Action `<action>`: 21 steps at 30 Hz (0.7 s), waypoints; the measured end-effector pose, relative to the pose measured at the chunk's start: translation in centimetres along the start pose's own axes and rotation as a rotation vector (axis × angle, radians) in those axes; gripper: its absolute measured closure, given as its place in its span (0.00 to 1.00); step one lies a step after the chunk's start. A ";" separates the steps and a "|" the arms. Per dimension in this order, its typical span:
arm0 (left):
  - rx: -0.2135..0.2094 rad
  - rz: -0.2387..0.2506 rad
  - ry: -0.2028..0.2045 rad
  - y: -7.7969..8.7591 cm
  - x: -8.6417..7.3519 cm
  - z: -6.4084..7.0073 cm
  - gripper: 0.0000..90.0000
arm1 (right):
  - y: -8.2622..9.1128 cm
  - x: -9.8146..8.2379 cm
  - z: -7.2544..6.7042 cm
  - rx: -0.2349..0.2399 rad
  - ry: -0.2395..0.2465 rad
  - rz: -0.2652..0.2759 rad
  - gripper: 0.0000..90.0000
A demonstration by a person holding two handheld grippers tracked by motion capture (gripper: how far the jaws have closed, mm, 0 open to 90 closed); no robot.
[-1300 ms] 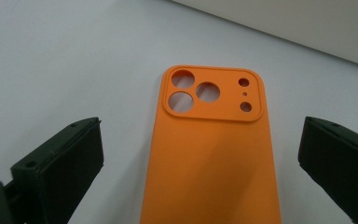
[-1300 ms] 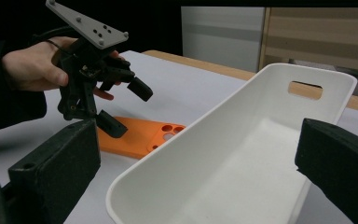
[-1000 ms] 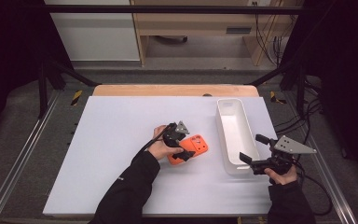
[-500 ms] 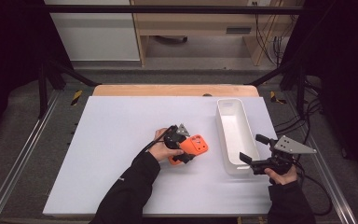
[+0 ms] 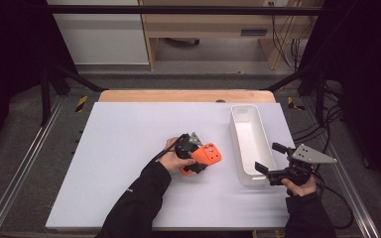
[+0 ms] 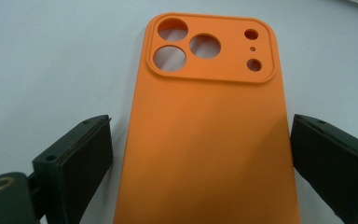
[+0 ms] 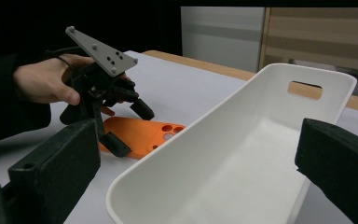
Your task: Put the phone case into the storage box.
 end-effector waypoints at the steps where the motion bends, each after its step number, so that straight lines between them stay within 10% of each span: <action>1: 0.002 -0.001 -0.001 0.0 0.0 0.0 0.07 | 0.0 0.0 0.0 -0.001 0.001 0.001 0.00; 21: 0.014 -0.004 -0.029 0.0 -0.2 0.2 0.09 | 0.0 0.0 0.0 0.001 -0.003 0.002 0.00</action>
Point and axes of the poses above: each handheld gripper's, and its own axes: y roughly backward along the jaws, x roughly out of its top, z roughly to its right, the point moved 4 cm from there along -y, roughly forward along the jaws, and after that the axes turned 9 degrees about -z, right-handed, at the moved point
